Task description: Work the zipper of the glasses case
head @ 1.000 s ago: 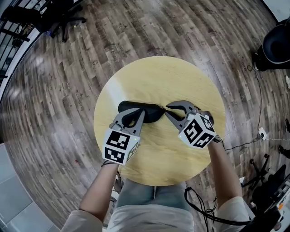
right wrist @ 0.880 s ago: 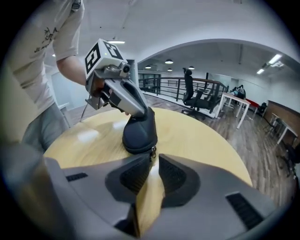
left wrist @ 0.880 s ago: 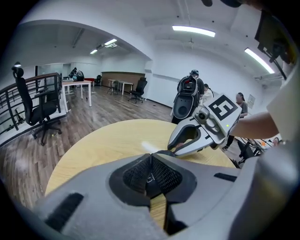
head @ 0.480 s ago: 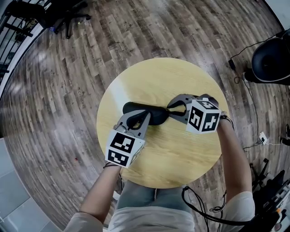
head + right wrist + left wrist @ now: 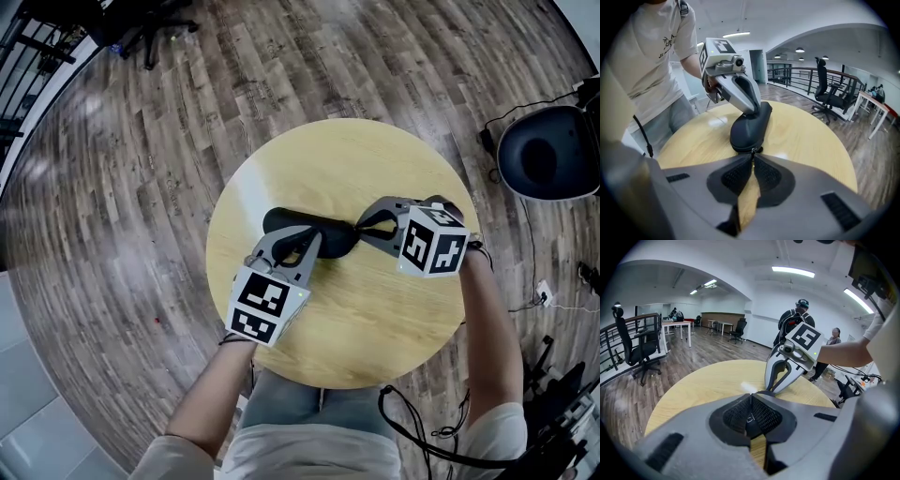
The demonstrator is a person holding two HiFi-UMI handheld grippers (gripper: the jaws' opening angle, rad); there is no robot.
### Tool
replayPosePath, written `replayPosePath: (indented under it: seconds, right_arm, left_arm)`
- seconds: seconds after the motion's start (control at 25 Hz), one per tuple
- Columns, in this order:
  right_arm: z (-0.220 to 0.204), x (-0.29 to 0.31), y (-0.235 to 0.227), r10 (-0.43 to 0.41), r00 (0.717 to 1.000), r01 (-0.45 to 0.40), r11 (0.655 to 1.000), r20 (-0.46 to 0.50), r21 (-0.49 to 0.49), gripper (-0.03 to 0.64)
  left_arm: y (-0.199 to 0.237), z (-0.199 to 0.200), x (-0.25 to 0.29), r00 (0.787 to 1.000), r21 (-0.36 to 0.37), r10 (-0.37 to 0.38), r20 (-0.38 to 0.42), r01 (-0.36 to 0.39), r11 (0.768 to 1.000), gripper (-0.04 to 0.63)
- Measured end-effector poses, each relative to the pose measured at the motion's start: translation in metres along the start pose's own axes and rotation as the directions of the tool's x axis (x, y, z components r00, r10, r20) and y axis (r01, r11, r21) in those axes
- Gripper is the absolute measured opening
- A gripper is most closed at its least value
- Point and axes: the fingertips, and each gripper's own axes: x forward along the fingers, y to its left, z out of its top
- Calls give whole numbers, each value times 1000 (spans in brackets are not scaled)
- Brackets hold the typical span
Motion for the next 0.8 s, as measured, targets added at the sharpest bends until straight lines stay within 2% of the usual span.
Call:
replayPosePath:
  seconds: [0.24, 0.44, 0.8]
  right_arm:
    - [-1, 0, 2, -12, 1000, 9, 997, 27, 76, 2]
    - [-3, -1, 3, -76, 997, 76, 996, 4, 55, 0]
    - [-5, 0, 31, -100, 995, 101, 989, -16, 105, -2]
  left_arm:
    - [1, -1, -2, 1000, 3, 10, 7, -10, 1000, 18]
    - [2, 1, 2, 1000, 6, 15, 7, -15, 1000, 18]
    - [0, 1, 5, 1000, 32, 17, -11, -17, 999, 17]
